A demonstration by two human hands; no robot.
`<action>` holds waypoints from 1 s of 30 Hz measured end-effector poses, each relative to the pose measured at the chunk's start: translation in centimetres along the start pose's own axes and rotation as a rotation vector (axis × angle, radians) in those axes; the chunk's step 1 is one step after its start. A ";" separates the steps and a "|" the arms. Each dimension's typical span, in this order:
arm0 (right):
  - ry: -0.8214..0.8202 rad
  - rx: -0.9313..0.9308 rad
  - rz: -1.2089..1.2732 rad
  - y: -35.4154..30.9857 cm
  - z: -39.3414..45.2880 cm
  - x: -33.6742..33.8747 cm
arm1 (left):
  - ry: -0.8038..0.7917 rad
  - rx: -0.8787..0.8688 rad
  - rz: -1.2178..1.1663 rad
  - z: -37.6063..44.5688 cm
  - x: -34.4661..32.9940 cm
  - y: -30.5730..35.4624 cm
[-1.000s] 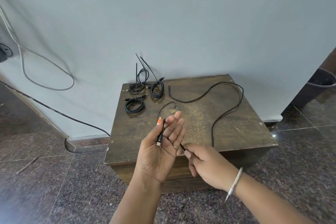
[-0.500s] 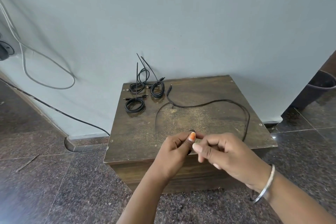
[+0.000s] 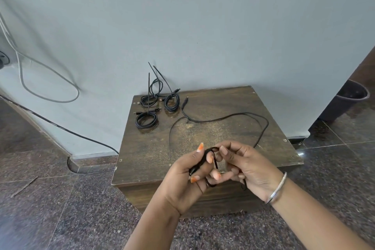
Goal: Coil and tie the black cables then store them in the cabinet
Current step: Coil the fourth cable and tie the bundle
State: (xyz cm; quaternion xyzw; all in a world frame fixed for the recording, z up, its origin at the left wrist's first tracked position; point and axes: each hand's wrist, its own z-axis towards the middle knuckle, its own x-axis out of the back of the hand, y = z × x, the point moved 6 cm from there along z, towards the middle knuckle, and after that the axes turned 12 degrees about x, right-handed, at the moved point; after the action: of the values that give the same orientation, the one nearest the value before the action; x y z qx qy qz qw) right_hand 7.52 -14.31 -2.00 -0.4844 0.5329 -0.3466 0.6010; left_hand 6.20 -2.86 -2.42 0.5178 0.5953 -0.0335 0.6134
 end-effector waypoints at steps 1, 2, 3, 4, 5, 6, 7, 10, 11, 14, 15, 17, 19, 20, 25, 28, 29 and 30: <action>-0.003 -0.035 0.042 0.4 0.0 -0.1 | -0.002 -0.028 -0.059 -0.1 0.1 0.2; -0.010 -0.068 0.065 0.8 -0.1 -0.2 | 0.003 -0.059 -0.111 -0.2 0.2 0.5; -0.027 -0.095 0.070 1.1 -0.3 -0.4 | 0.011 -0.092 -0.162 -0.3 0.4 0.8; -0.055 -0.117 0.061 1.4 -0.5 -0.7 | 0.023 -0.123 -0.212 -0.3 0.7 1.1; -0.088 -0.134 0.036 1.6 -0.6 -1.1 | 0.041 -0.151 -0.255 -0.4 0.9 1.4; -0.123 -0.144 -0.011 1.8 -0.8 -1.5 | 0.066 -0.179 -0.288 -0.4 1.3 1.6; -0.156 -0.144 -0.085 1.9 -0.9 -2.0 | 0.094 -0.207 -0.314 -0.4 1.6 1.7; -0.252 -0.111 -0.420 2.1 -0.9 -2.8 | 0.186 -0.287 -0.351 -0.4 2.5 2.1; -0.283 -0.104 -0.530 2.2 -1.0 -3.0 | 0.215 -0.307 -0.347 -0.5 2.7 2.2; -0.376 -0.116 -0.788 2.7 -1.6 -3.3 | 0.275 -0.357 -0.282 -0.7 3.3 2.6; -0.405 -0.115 -0.859 2.7 -1.8 -3.4 | 0.295 -0.371 -0.234 -0.7 3.4 2.7; -0.450 -0.088 -0.971 2.6 -2.1 -3.5 | 0.335 -0.388 -0.076 -0.7 3.3 2.7; -0.479 -0.055 -1.068 2.2 -2.2 -3.6 | 0.368 -0.390 0.136 -0.6 2.9 2.6; -0.489 -0.046 -1.115 1.9 -2.3 -3.6 | 0.381 -0.388 0.239 -0.6 2.6 2.5; -0.477 0.045 -1.285 -0.1 -3.1 -4.1 | 0.430 -0.376 0.728 -0.1 1.2 1.8; -0.422 0.130 -1.266 -1.6 -3.2 -4.3 | 0.460 -0.381 0.887 0.1 1.0 1.6; -0.404 0.148 -1.211 -1.9 -3.2 -4.3 | 0.475 -0.379 0.923 0.1 1.1 1.6; -0.386 0.164 -1.148 -2.1 -3.1 -4.2 | 0.487 -0.374 0.948 0.1 1.2 1.7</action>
State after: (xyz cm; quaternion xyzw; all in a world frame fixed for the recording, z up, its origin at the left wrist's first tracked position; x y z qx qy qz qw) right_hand 3.85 -11.67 1.41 -0.7005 0.0399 -0.5611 0.4392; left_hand 7.73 -1.44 -2.39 0.6040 0.4177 0.4724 0.4874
